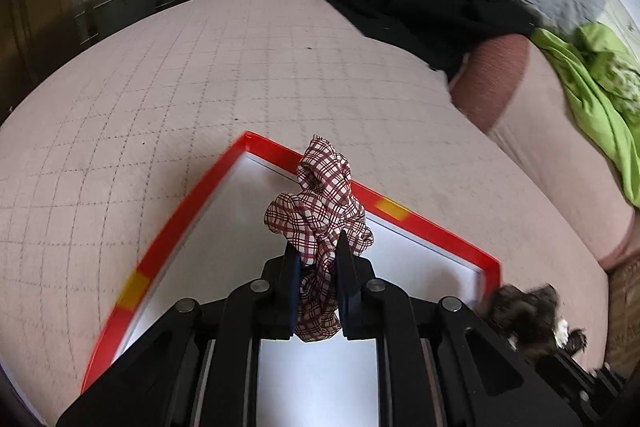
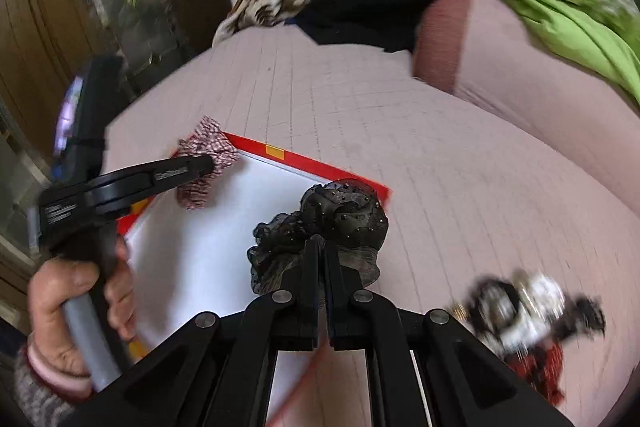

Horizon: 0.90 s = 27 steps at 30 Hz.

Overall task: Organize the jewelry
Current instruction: 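Carry both scrunchies over the red-rimmed tray and open both grippers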

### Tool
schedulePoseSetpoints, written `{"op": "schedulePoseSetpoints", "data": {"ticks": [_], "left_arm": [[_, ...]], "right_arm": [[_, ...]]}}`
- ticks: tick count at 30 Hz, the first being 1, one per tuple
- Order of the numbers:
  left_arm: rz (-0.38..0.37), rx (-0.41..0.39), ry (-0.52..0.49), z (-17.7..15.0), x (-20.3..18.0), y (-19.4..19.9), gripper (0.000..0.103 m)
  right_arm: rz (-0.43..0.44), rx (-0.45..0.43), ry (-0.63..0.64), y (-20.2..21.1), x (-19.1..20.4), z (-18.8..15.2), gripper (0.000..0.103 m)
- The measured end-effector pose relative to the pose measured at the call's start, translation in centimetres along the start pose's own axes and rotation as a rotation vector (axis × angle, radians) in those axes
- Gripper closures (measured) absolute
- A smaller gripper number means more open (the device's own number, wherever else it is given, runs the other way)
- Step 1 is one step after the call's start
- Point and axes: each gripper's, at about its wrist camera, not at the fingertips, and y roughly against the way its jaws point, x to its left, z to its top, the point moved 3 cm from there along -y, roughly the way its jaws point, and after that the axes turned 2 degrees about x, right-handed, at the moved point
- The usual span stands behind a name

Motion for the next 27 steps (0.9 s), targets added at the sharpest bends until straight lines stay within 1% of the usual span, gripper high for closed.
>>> {"op": "schedulePoseSetpoints", "data": {"ticks": [3,4,5,6,7,8,9,11,12,14,16,17,18,19,20,21,23,27], "left_arm": [[0.005,0.027,0.043,0.6,0.8,-1.5,0.083],[0.005,0.024,0.058,0.8,1.0,-1.6,0.077],[-0.002,0.022,0.072,0.8,1.3,-1.7,0.066],[-0.012,0.022,0.080,0.8,1.4,-1.6,0.061],[-0.032,0.018,0.086,0.8,1.4,-1.4,0.055],[-0.044,0.015,0.086,0.8,1.4,-1.3,0.054],[-0.053,0.012,0.084,0.8,1.4,-1.0,0.054],[-0.072,0.005,0.079,0.6,1.2,-0.2,0.053],[-0.078,-0.005,0.078,0.5,1.1,0.3,0.052],[-0.078,-0.028,0.072,0.4,0.9,1.3,0.052],[-0.078,-0.061,0.063,0.1,0.4,2.7,0.052],[-0.080,-0.075,0.060,0.0,0.4,3.2,0.052],[-0.083,-0.088,0.056,-0.2,0.3,3.7,0.052],[-0.087,-0.096,0.051,-0.4,0.1,4.1,0.052],[-0.091,-0.102,0.045,-0.6,0.0,4.4,0.052],[-0.093,-0.104,0.038,-0.6,-0.2,4.6,0.052],[-0.091,-0.110,0.028,-0.7,-0.5,4.8,0.052],[-0.092,-0.095,0.013,-0.7,-1.1,4.6,0.052]], "right_arm": [[-0.012,0.033,0.023,-3.7,0.5,1.2,0.098],[-0.011,0.039,0.025,-4.5,0.4,1.5,0.098],[-0.017,0.042,0.026,-5.2,0.3,1.7,0.095],[-0.016,0.047,0.025,-5.4,0.0,1.7,0.084],[-0.010,0.052,0.017,-5.6,-0.3,1.6,0.077],[-0.004,0.048,0.002,-5.4,-0.6,1.4,0.063],[-0.001,0.037,-0.009,-4.8,-0.7,1.2,0.052],[0.008,-0.001,-0.038,-3.3,-1.4,0.5,0.042],[-0.006,-0.012,-0.048,-2.6,-1.8,-0.1,0.041],[-0.042,0.000,-0.052,-2.4,-2.1,-1.2,0.041],[-0.051,0.046,-0.051,-3.1,-2.2,-2.4,0.042],[-0.056,0.071,-0.051,-3.6,-2.2,-2.9,0.055],[-0.053,0.096,-0.053,-4.2,-2.1,-3.4,0.080],[-0.052,0.118,-0.055,-4.7,-2.1,-3.7,0.089],[-0.079,0.139,-0.067,-5.1,-2.1,-3.9,0.092],[-0.069,0.135,-0.089,-5.1,-2.3,-4.0,0.093],[-0.077,0.142,-0.119,-4.8,-2.6,-4.1,0.093],[-0.129,0.155,-0.156,-3.9,-3.0,-5.6,0.094]]}}
